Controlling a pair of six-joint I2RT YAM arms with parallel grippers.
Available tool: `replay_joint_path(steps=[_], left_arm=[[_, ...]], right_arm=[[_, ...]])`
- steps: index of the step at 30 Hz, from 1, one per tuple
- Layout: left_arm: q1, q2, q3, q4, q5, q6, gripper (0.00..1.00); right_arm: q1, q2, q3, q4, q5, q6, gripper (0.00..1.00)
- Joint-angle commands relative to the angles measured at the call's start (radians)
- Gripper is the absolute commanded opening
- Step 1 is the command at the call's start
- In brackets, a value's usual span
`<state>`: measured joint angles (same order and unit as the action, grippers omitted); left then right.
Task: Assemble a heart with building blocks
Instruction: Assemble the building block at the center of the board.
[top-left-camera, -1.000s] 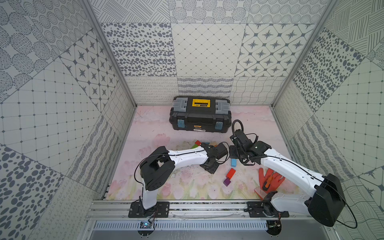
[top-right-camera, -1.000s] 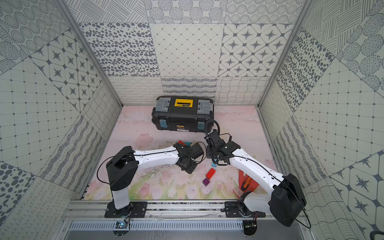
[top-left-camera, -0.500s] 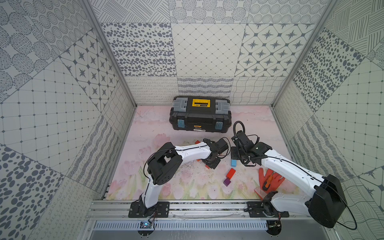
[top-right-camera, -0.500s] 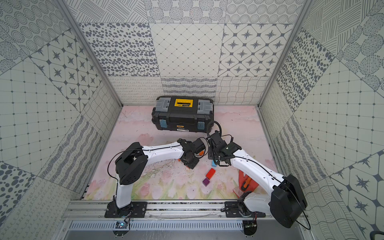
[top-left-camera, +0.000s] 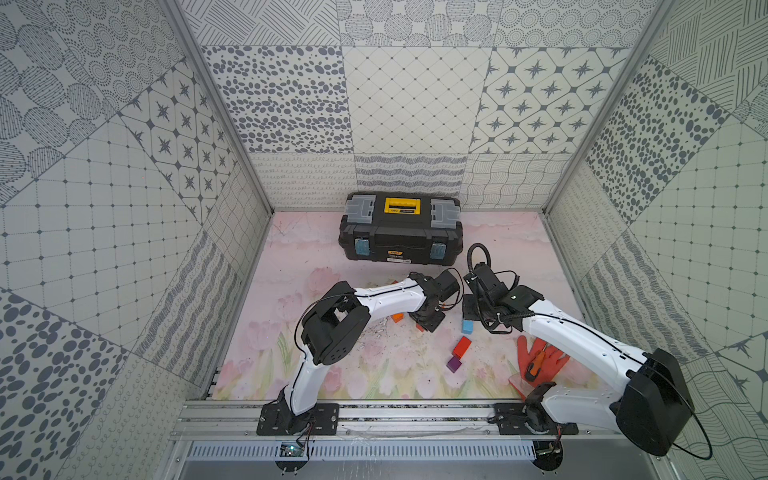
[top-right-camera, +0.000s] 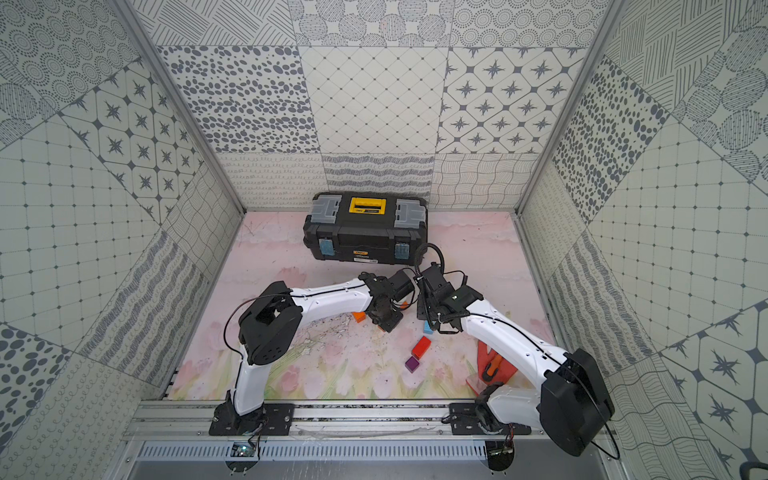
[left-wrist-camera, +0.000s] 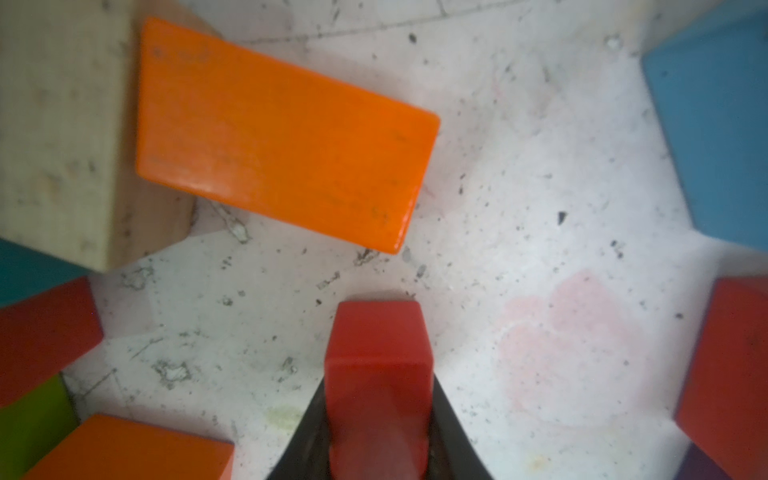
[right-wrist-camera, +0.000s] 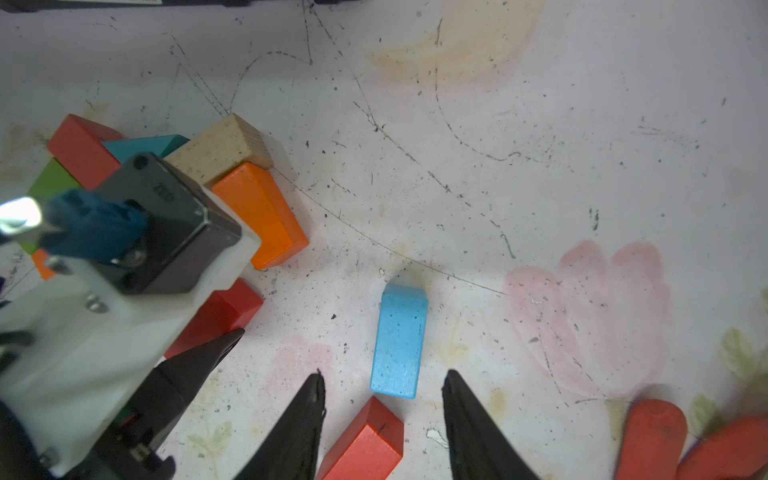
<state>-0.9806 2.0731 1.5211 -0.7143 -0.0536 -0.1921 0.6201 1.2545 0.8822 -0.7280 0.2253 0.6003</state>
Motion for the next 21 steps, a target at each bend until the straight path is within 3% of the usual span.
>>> replay_joint_path(steps=[1,10,12,14,16,18,21], left_arm=[[0.006,0.023,0.030,0.014,0.020,0.045,0.10],[0.019,0.037,0.037,0.029,0.018,0.043,0.12],[0.021,0.041,0.040,0.031,0.016,0.041,0.16],[0.023,0.047,0.048,0.028,0.007,0.036,0.33],[0.024,0.046,0.050,0.027,-0.005,0.033,0.42],[0.024,0.041,0.048,0.026,-0.009,0.036,0.44],[0.025,0.032,0.050,0.021,-0.015,0.040,0.40]], right_arm=[[-0.007,-0.030,-0.007,0.024,-0.004,0.018,0.49],[-0.019,-0.035,-0.017,0.032,-0.014,0.015,0.49],[-0.021,-0.036,-0.020,0.033,-0.015,0.013,0.49],[-0.022,-0.035,-0.023,0.035,-0.012,0.013,0.49],[-0.023,-0.033,-0.023,0.033,-0.011,0.012,0.49],[-0.023,-0.035,-0.023,0.032,-0.011,0.009,0.49],[-0.025,-0.035,-0.020,0.028,-0.010,0.005,0.49]])
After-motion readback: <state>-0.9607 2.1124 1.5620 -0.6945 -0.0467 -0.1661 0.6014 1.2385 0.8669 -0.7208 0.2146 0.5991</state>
